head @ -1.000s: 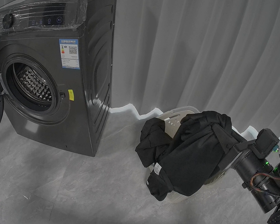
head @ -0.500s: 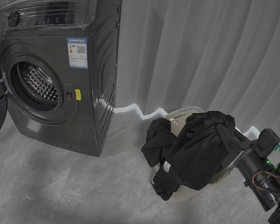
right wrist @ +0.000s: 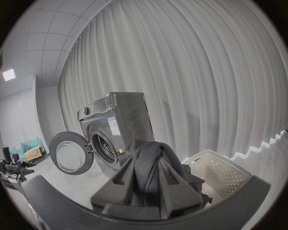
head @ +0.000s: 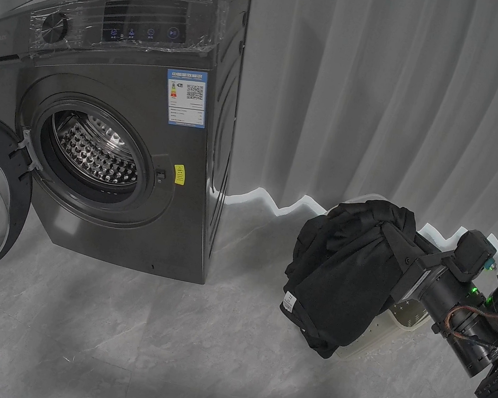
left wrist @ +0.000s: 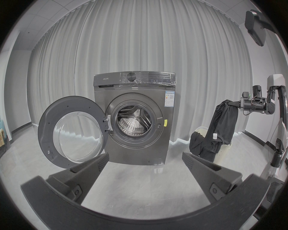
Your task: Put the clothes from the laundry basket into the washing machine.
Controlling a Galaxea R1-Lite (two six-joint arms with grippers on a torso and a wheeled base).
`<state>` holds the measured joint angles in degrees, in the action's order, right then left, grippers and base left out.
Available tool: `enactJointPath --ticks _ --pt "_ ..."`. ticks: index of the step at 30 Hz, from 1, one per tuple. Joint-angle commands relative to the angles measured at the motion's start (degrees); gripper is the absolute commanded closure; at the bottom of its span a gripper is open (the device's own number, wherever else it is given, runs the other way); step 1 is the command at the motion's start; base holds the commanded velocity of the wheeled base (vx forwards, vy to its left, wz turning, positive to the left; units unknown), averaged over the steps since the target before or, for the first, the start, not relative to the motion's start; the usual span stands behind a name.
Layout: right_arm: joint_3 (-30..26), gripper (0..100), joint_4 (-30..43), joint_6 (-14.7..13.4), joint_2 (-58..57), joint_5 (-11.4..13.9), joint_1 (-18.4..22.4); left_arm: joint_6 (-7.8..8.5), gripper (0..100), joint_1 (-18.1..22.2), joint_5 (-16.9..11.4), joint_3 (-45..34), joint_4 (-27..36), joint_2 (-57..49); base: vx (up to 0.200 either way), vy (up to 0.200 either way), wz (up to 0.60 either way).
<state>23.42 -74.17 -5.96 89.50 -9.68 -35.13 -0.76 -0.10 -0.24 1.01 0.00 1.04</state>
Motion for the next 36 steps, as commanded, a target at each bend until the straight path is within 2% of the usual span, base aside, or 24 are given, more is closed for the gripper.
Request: enactJointPath --ticks 1,36 --pt "-0.04 100 -0.1 -0.02 0.23 0.01 0.24 -0.04 0 0.01 -0.02 -1.01 0.0 -1.04 0.0 0.2 0.0" --pt "-1.45 100 -0.01 -0.1 1.55 0.1 -0.64 0.05 0 0.01 0.07 -1.01 0.0 -1.04 0.0 0.2 0.0"
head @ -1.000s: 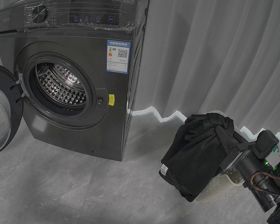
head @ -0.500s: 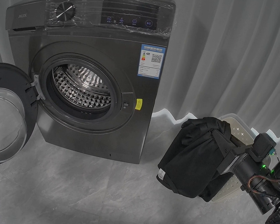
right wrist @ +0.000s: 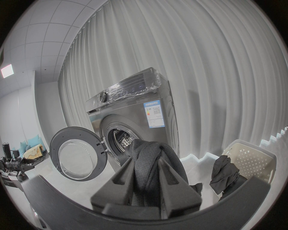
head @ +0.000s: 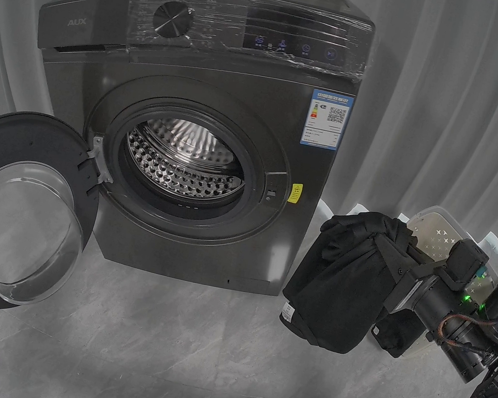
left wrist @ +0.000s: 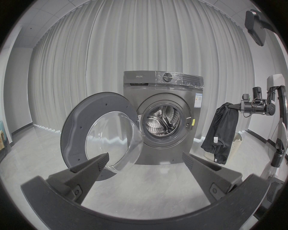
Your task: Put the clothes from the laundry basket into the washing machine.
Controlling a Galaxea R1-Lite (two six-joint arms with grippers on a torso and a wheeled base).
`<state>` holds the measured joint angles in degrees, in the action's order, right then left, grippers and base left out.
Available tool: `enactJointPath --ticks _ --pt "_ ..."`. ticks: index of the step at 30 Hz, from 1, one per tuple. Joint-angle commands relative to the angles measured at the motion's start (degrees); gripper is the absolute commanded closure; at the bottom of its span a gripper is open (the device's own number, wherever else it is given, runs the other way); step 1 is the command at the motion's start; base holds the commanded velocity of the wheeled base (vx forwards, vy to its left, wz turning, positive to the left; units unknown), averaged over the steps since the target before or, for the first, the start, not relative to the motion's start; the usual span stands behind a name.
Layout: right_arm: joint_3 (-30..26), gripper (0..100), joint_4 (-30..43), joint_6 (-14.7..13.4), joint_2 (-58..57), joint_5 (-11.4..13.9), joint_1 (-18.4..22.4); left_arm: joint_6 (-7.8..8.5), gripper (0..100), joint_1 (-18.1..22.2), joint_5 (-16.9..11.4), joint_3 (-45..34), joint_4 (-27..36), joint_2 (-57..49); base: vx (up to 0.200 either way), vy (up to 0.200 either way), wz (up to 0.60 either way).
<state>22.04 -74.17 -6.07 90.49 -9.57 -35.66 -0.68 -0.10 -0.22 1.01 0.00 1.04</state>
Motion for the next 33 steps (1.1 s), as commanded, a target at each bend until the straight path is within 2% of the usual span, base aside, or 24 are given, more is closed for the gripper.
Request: enactJointPath --ticks 1,7,33 --pt "-0.07 100 -0.01 0.01 0.56 -0.01 -0.11 -0.02 0 0.01 0.04 -1.01 0.0 -1.04 0.0 0.2 0.0" --pt "-0.16 100 -0.01 -0.08 0.74 -0.01 -0.29 0.33 0 0.01 0.13 -1.01 0.0 -1.04 0.0 0.2 0.0" --pt "-1.47 100 -0.1 -0.17 1.53 -0.01 -0.47 0.24 0 0.01 0.04 -1.01 0.09 -1.04 0.0 0.0 0.0"
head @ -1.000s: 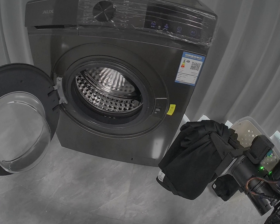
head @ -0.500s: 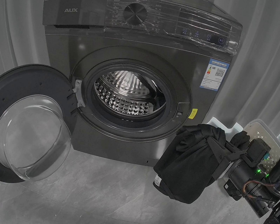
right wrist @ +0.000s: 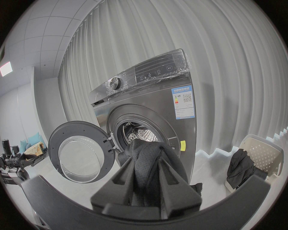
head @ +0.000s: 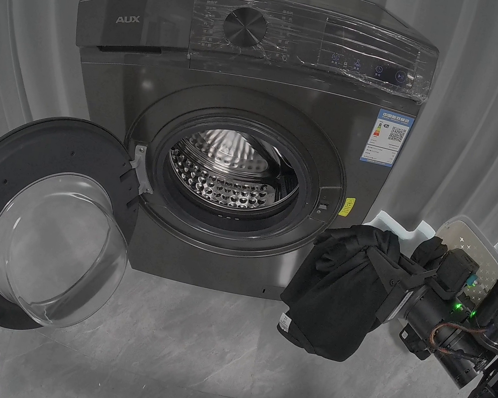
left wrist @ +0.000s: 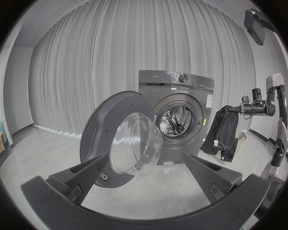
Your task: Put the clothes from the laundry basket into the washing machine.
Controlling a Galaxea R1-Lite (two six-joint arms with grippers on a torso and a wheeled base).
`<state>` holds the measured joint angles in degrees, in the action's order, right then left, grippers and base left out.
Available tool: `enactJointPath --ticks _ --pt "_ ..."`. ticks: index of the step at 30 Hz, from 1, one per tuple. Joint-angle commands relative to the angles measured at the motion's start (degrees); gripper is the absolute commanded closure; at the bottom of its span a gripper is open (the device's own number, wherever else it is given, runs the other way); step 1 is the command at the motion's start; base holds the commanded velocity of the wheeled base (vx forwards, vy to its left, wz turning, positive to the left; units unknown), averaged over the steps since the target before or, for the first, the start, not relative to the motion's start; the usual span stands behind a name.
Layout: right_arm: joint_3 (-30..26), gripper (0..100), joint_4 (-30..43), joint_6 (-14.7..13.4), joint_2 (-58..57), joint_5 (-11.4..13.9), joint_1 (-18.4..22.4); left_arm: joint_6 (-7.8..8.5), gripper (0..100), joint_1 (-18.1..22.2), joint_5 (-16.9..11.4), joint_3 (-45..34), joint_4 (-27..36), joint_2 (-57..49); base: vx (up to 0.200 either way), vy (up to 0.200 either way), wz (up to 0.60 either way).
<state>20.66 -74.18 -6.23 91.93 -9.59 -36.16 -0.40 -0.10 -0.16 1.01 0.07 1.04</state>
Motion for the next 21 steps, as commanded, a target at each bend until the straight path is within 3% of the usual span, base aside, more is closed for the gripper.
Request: enactJointPath --ticks 1,8,13,21 --pt "-0.18 100 -0.09 -0.01 0.09 0.01 -0.05 -0.04 0 0.01 0.07 -1.01 0.01 -1.04 0.0 0.0 0.0" --pt "-0.36 100 -0.09 -0.01 0.71 0.19 -0.05 -0.39 0 0.01 -0.11 -1.01 -0.07 -1.04 0.0 0.2 0.0" --pt "-0.8 100 -0.09 0.08 0.8 0.28 -0.58 0.31 0 0.01 0.16 -1.01 0.01 -1.04 0.0 0.2 0.0" --pt "0.25 100 -0.18 0.08 2.82 0.28 -2.6 0.14 0 0.01 0.16 -1.01 0.01 -1.04 0.0 0.0 0.0"
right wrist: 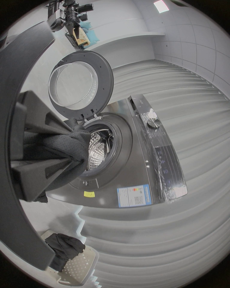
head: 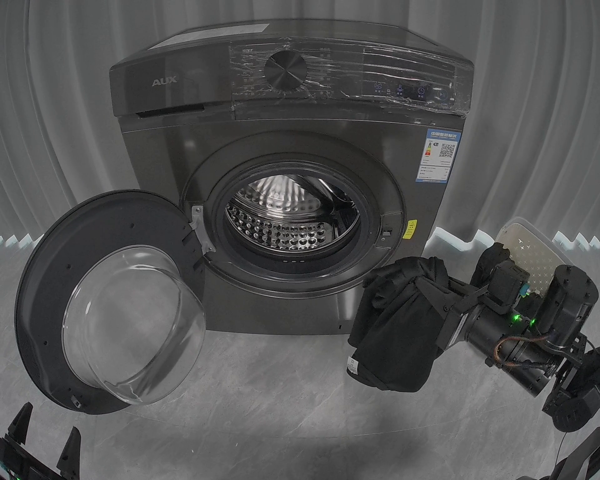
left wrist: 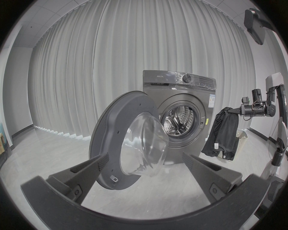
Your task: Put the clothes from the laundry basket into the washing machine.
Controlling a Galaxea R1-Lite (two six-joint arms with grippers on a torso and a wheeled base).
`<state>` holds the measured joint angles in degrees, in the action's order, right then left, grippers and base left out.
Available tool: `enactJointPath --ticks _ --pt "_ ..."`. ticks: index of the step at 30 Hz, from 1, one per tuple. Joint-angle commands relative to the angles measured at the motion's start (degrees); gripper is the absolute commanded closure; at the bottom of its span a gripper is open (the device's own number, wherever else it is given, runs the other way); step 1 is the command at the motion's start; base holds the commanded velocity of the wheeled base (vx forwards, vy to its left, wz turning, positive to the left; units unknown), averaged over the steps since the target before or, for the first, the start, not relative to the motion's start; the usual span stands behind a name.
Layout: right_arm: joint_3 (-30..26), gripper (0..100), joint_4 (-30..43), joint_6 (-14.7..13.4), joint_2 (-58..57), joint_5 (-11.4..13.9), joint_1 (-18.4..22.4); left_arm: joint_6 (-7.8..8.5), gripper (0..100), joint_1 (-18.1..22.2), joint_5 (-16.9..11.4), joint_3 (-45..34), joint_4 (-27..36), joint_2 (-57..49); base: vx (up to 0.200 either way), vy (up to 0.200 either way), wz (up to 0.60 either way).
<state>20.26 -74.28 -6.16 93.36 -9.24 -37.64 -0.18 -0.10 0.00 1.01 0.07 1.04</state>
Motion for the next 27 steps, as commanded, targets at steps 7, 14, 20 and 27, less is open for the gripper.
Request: enactJointPath --ticks 7,14,20,27 --pt "1.18 100 -0.17 -0.08 2.27 -0.34 -3.22 0.62 0 0.19 -0.44 -1.01 -0.16 -1.04 0.0 0.0 0.0" --pt "3.91 100 -0.17 -0.17 4.29 -0.43 -4.28 1.41 0 0.98 -5.89 12.44 -1.13 5.64 0.0 0.0 0.0" --pt "9.18 100 -0.17 -0.44 7.45 -0.52 -6.21 5.46 0 0.8 -19.16 14.28 -2.53 22.34 0.0 0.0 0.0" --pt "13.05 100 -0.08 -1.49 10.97 -0.52 -5.6 5.9 0 -0.69 -21.8 14.37 -14.93 40.45 0.0 0.0 0.0"
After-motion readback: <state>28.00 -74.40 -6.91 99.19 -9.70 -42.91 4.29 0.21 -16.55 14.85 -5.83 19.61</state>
